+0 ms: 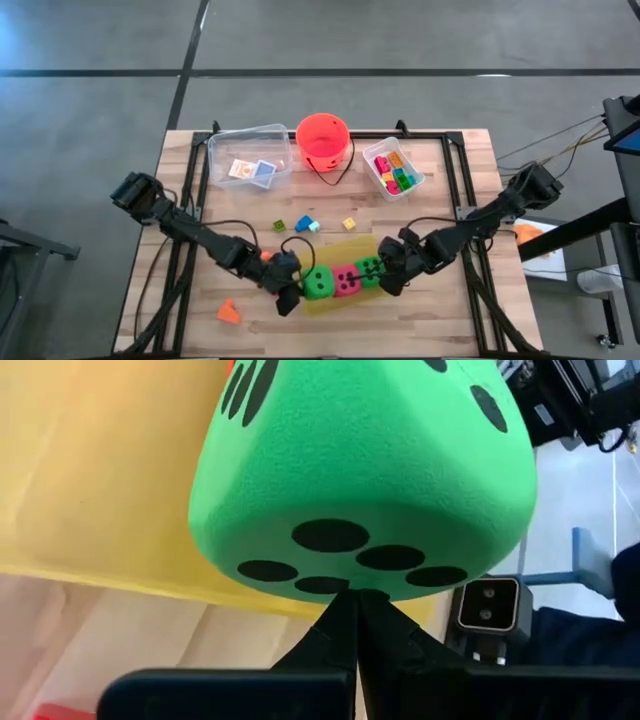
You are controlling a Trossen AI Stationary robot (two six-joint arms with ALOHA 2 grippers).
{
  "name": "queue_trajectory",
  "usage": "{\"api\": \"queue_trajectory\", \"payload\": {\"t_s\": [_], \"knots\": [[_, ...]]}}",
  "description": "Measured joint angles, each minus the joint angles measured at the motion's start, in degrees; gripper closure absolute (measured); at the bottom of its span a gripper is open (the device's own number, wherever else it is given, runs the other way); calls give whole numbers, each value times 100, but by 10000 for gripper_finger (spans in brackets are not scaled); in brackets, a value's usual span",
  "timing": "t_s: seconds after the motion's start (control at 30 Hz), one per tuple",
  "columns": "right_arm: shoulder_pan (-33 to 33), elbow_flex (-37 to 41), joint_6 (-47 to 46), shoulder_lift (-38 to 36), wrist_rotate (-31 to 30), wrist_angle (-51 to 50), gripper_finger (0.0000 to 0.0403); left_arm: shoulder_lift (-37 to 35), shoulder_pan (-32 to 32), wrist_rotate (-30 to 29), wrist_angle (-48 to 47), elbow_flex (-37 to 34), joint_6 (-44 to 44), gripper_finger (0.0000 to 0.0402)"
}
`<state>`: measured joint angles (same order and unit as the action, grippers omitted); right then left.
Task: Pick & Place Toys
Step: Put the green die into the yellow bin
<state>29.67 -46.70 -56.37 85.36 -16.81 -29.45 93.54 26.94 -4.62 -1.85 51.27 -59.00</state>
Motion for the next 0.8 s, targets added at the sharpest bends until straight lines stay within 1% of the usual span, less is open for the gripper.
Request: {"api": "queue_trajectory", "payload": {"t_s": [0.23, 0.53, 0.8], "knots": [[4, 46, -20, 0, 137, 93, 383, 0, -20, 291, -89, -7, -150, 401], [4, 48, -18, -2, 192, 95, 383, 0, -26, 454, -79, -7, -396, 401], [4, 53, 2, -7, 221, 80, 383, -4, -24, 555, -72, -7, -415, 401]]}}
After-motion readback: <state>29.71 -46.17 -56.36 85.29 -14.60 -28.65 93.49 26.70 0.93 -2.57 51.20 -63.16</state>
